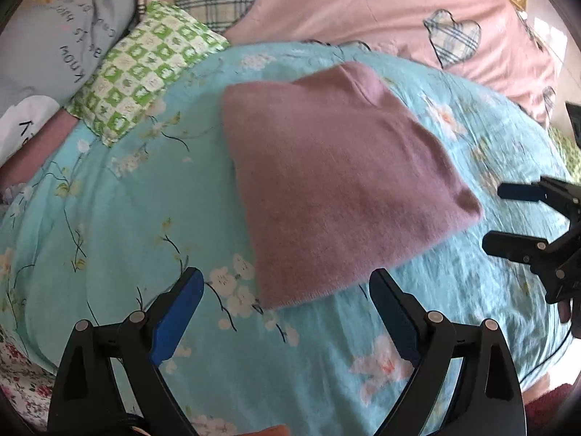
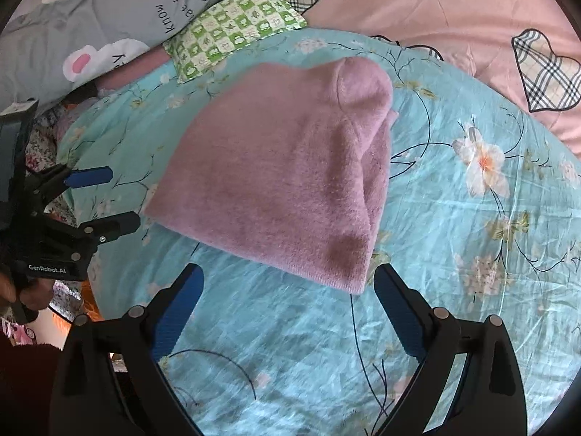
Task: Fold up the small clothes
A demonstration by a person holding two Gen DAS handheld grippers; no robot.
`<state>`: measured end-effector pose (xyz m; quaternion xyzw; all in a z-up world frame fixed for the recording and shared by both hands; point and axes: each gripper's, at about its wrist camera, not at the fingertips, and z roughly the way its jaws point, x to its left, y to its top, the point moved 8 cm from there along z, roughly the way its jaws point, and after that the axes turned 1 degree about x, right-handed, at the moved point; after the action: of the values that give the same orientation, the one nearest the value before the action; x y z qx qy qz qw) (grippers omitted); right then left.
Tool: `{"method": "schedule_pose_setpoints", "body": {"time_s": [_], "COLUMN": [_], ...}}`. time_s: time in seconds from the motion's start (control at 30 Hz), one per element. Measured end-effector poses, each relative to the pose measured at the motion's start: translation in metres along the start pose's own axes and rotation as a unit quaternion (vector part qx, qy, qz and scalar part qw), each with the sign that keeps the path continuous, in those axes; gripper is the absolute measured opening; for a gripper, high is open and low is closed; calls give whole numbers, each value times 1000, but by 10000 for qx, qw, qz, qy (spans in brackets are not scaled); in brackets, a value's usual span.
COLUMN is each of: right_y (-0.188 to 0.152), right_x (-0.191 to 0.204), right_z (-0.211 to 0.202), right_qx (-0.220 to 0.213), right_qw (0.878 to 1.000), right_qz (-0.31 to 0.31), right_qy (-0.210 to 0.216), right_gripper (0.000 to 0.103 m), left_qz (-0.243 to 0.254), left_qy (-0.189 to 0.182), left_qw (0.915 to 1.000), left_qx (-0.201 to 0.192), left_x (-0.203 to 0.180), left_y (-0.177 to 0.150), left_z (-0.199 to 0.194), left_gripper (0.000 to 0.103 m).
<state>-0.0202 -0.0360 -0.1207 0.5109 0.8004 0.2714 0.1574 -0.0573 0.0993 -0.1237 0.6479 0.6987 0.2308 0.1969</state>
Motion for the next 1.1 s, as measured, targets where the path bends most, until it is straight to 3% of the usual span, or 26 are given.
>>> {"method": "schedule_pose_setpoints", "body": {"time_s": [0.23, 0.57, 1.1], "right_y": [11, 21, 18], "right_x": [-7, -11, -13], "right_z": [8, 26, 39], "right_qx": [-169, -265, -68], "right_qw": [9998, 9993, 9994], "right_qz": [122, 247, 326], "right_qy": [-44, -57, -7], "right_gripper": [95, 95, 95], "left_qz": [-279, -197, -177], "left_qy": [-50, 9, 36], "left_qw": [9996, 9997, 9996], "left_qx": [-57, -169, 198], "left_x": [2, -7, -4], "left_y": [11, 18, 11], "left_z": [8, 10, 30], "left_gripper": [93, 93, 93]}}
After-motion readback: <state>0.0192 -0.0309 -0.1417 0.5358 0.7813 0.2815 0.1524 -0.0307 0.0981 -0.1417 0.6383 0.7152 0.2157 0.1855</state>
